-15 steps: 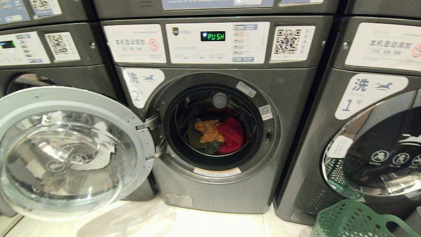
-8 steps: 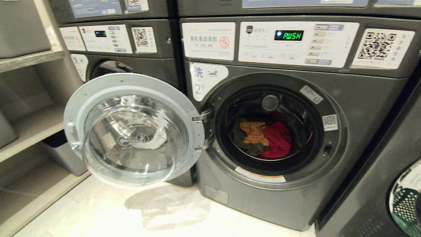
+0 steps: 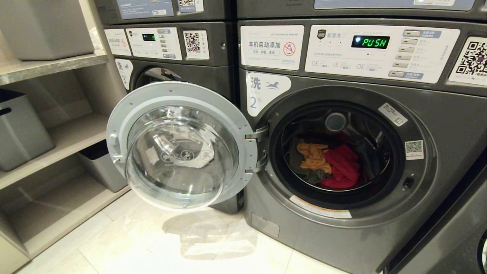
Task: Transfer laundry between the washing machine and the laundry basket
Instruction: Pick a cloth and place it into the basket
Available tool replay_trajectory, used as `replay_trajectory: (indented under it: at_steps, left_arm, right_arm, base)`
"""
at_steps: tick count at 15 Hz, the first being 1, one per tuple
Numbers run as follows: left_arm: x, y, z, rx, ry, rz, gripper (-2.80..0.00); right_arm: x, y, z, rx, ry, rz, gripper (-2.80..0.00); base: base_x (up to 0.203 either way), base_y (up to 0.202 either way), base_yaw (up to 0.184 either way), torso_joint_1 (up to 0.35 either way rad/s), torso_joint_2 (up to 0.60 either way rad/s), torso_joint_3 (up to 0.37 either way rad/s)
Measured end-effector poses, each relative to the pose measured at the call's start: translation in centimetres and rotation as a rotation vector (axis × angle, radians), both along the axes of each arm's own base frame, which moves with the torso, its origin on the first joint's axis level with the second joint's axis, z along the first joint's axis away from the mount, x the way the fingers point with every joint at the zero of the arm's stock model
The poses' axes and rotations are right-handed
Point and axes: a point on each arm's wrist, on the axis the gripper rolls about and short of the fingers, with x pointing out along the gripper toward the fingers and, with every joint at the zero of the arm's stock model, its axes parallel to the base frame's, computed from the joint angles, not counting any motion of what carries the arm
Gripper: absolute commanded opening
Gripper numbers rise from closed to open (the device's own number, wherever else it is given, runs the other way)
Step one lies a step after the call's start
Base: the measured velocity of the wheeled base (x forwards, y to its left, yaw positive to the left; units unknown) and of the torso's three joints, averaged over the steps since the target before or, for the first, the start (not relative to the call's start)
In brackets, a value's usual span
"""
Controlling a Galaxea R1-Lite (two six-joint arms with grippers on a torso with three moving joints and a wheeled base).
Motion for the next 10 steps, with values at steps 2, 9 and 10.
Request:
replay_trajectory:
  at_steps: [2,9,10]
  left_arm:
    - [0.00,0.00,0.01,0.001,-0.001,0.000,-2.80]
    - [0.00,0.00,0.01,0.000,-0.001,0.000,-2.80]
    - [0.00,0.00,0.00,-0.001,0.000,0.000,-2.80]
  right_arm:
    - [0.00,0.00,0.00,0.000,0.000,0.000,-2.80]
    - [0.00,0.00,0.00,0.001,0.000,0.000,-2.80]
    - [0.00,0.00,0.00,0.001,0.000,0.000,-2.80]
  base:
    - [0.000,0.000,0.000,0.000,0.00,0.000]
    - [0.185,0.000,-0.001,0.007,0.00,0.000]
    - [0.115,0.000,-0.001,0.011,0.00,-0.007]
